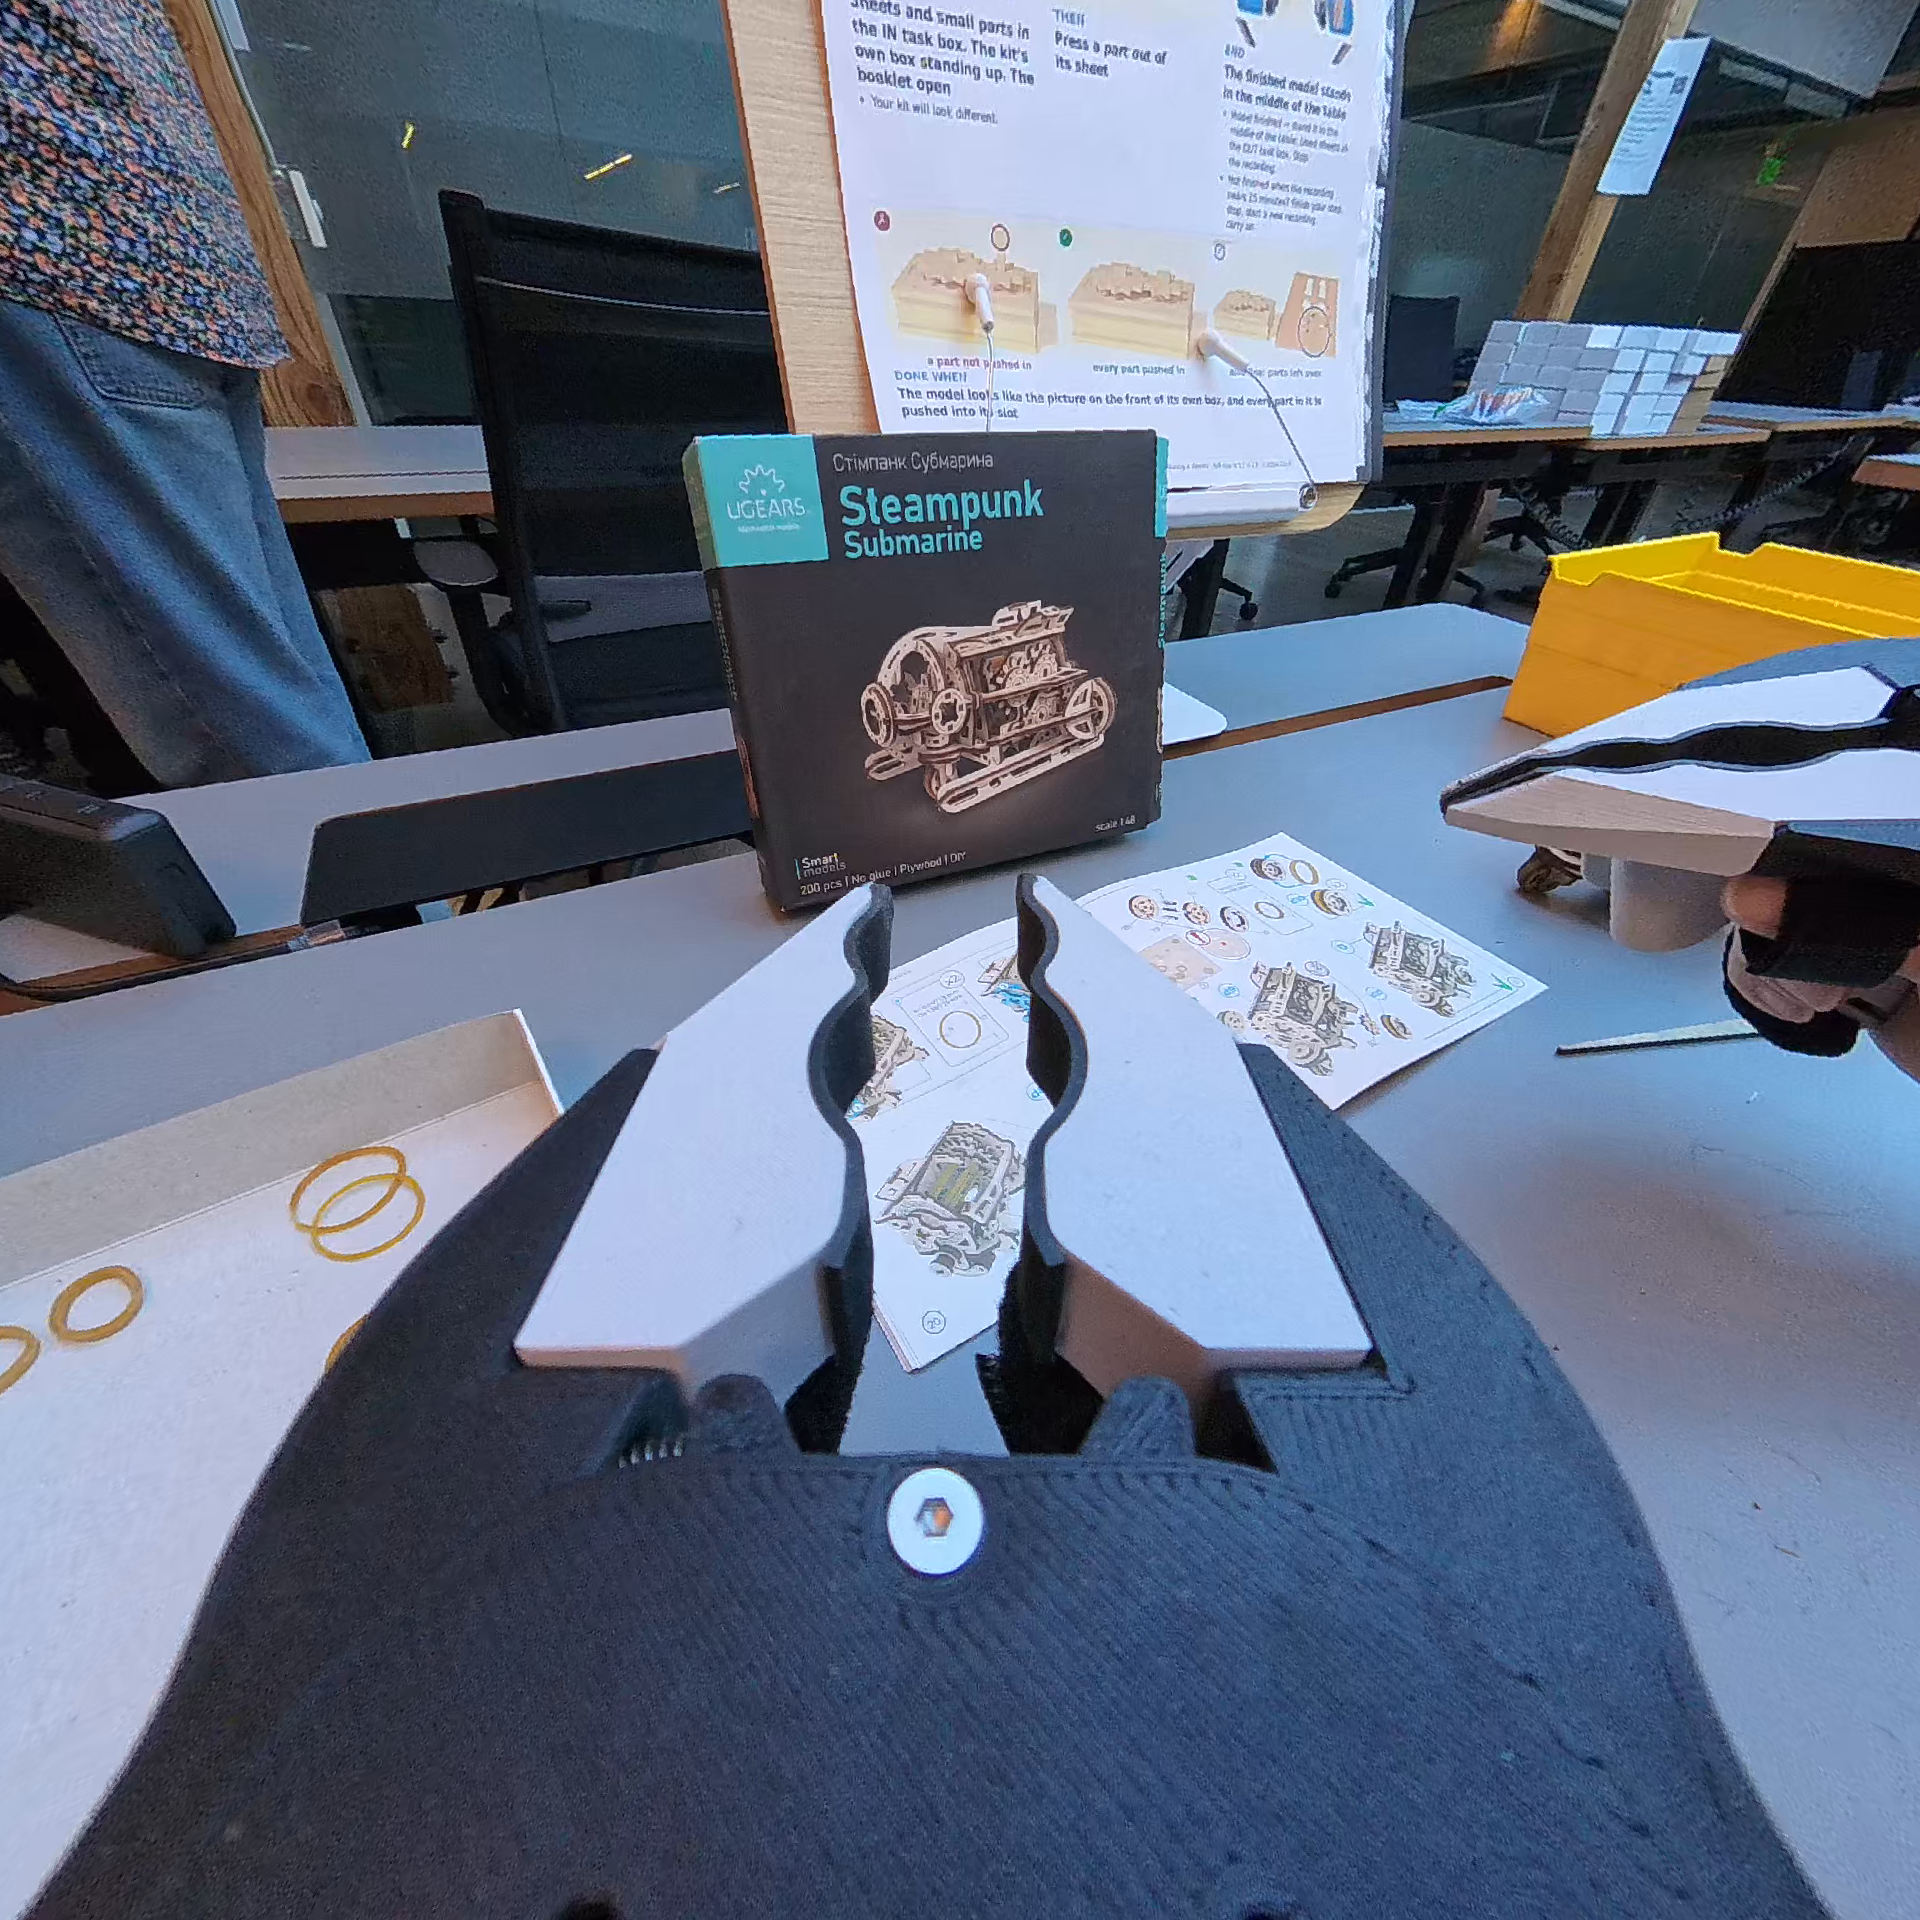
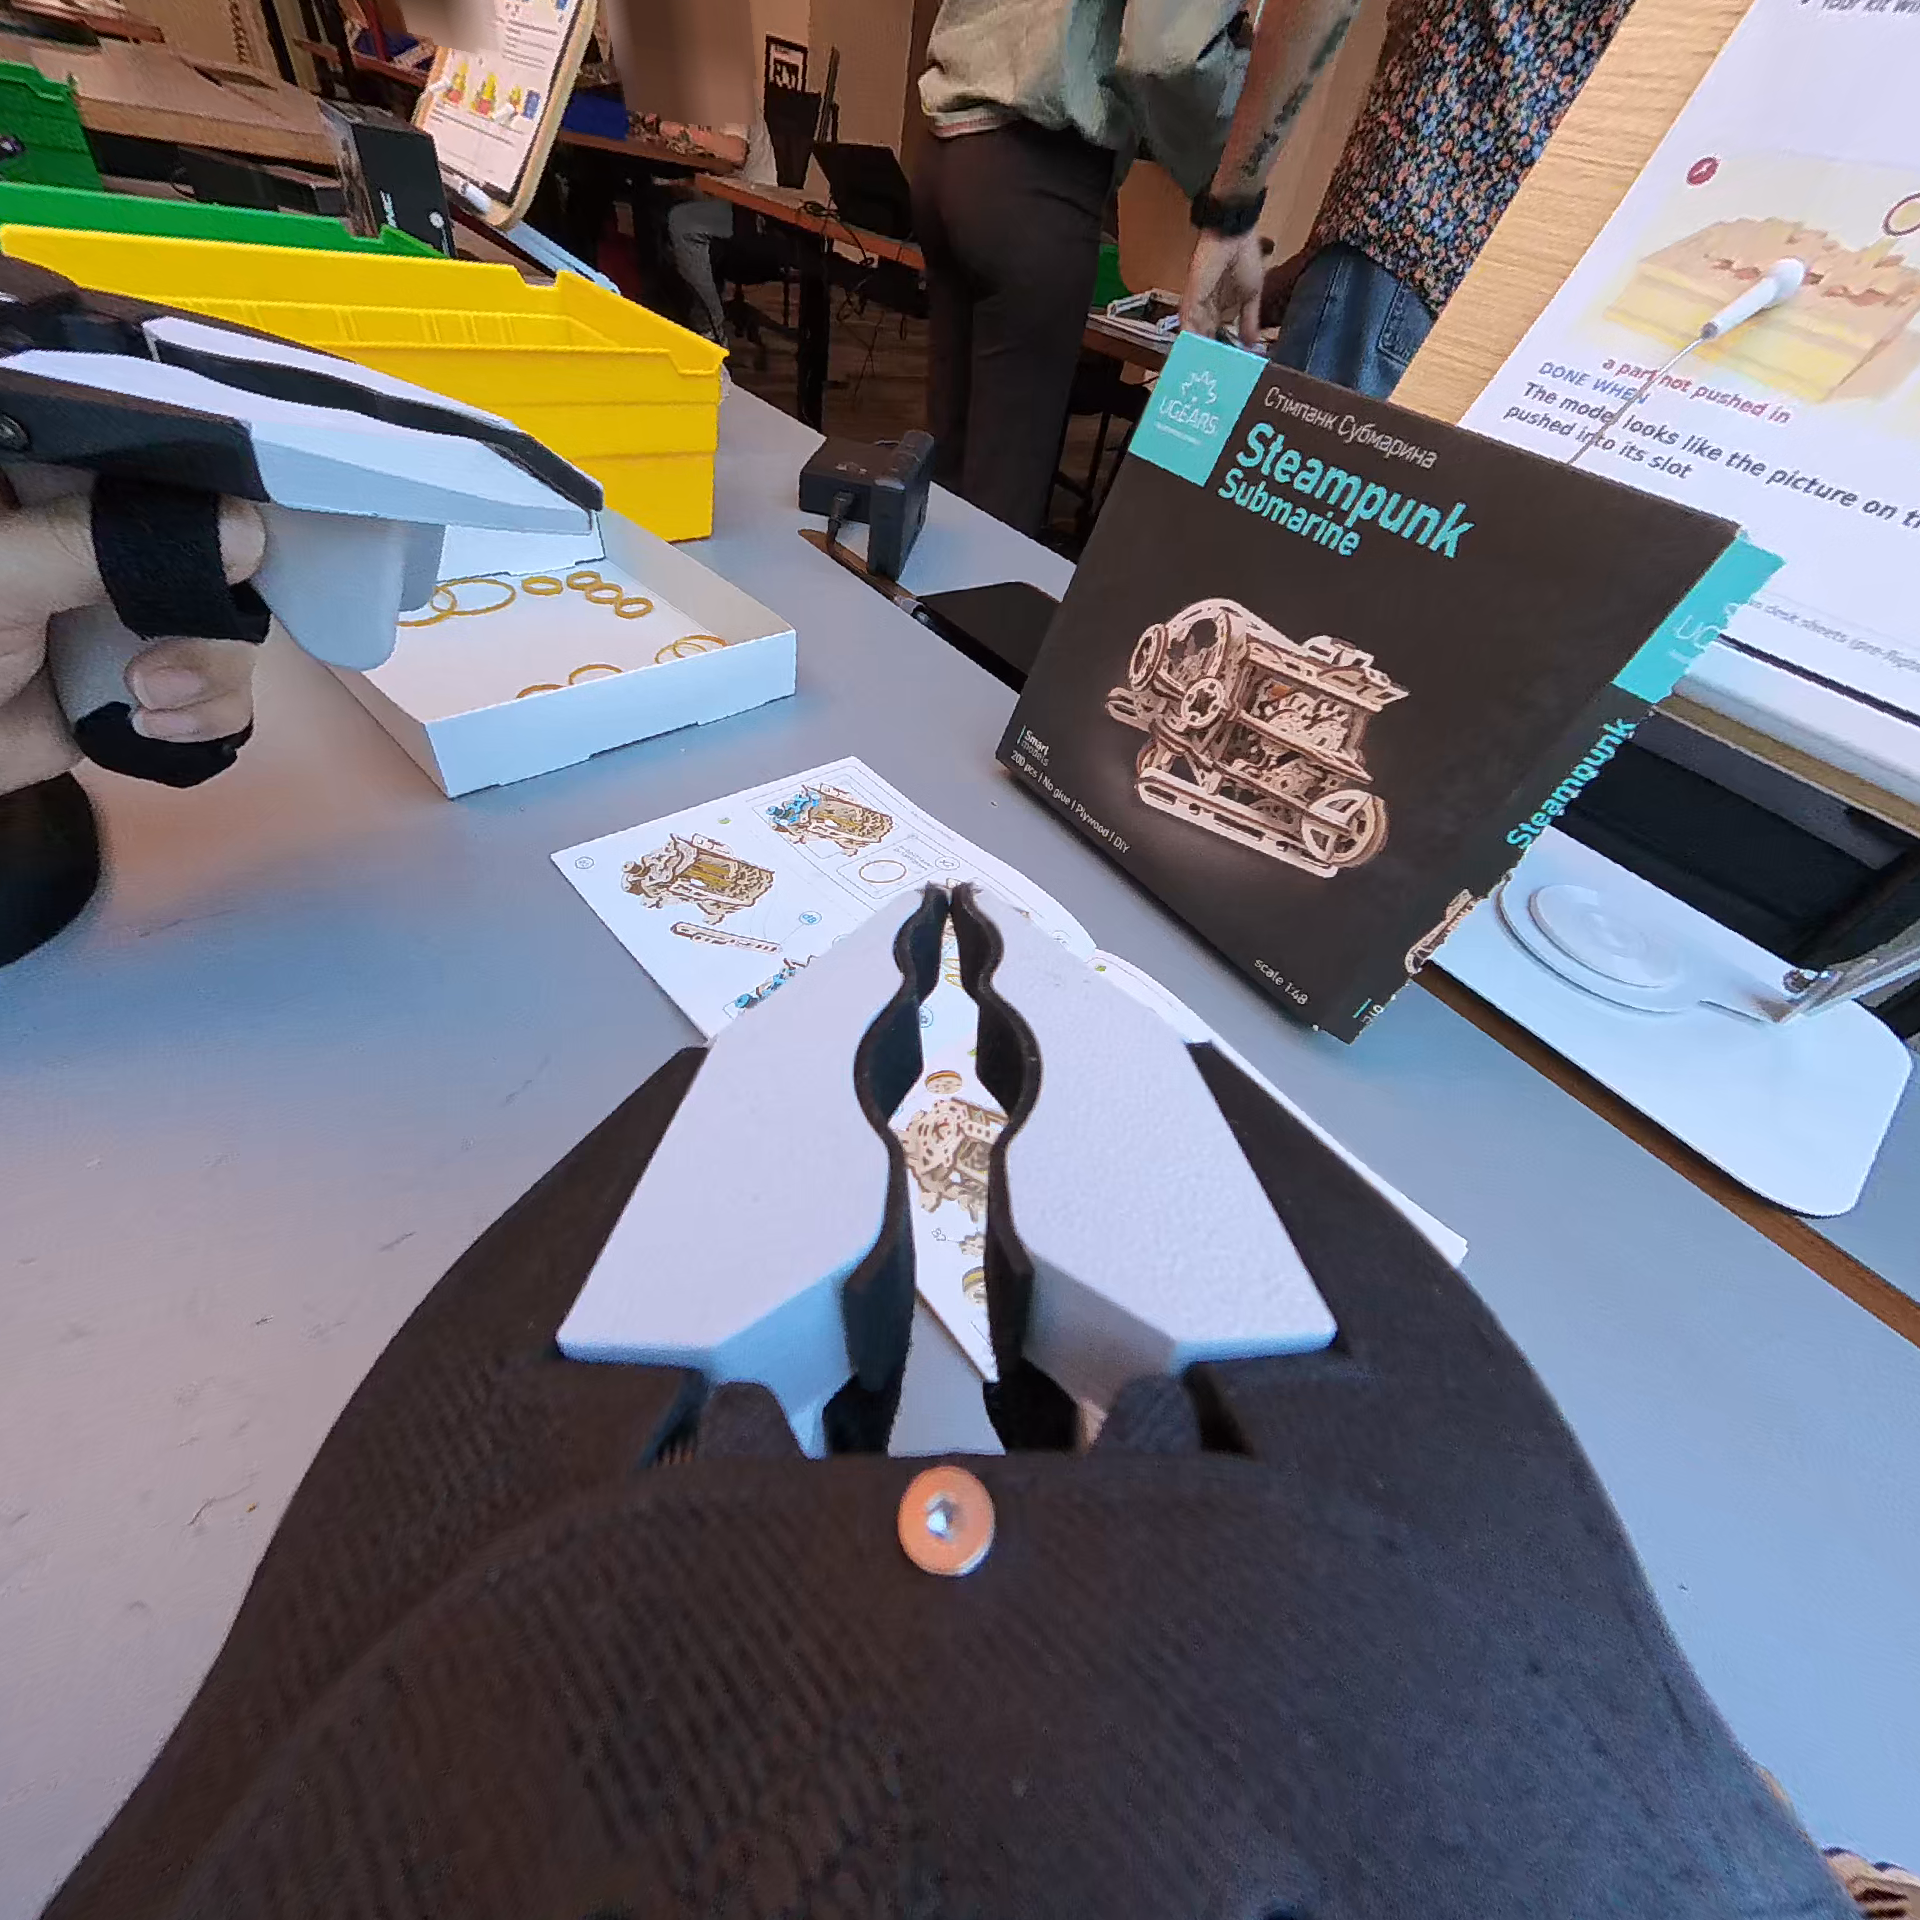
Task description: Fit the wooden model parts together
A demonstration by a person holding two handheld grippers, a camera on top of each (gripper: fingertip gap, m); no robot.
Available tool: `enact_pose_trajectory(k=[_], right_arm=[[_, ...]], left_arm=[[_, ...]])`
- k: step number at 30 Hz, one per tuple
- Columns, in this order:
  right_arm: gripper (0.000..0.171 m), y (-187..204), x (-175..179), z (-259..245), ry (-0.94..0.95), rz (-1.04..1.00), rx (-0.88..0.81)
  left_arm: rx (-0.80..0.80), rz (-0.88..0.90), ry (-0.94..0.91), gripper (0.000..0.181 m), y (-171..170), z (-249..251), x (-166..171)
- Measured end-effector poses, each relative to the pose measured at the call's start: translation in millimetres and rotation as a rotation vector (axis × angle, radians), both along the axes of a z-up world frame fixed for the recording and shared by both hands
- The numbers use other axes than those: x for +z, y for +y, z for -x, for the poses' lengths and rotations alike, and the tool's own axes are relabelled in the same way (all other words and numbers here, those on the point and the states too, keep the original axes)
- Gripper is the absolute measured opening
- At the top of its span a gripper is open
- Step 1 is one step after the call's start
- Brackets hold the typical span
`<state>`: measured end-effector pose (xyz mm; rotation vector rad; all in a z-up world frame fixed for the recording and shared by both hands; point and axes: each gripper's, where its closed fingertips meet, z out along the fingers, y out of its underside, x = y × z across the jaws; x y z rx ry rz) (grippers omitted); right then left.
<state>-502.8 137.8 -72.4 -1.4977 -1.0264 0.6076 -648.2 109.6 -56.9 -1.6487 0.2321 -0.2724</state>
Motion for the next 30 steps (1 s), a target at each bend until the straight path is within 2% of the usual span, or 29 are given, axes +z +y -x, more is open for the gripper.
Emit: enact_pose_trajectory(k=[30], right_arm=[[0.0,3.9,8.2,-5.7,0.022,-0.038,-0.03]], left_arm=[[0.005,-0.007,0.023,0.022,-0.1,-1.6,-0.3]])
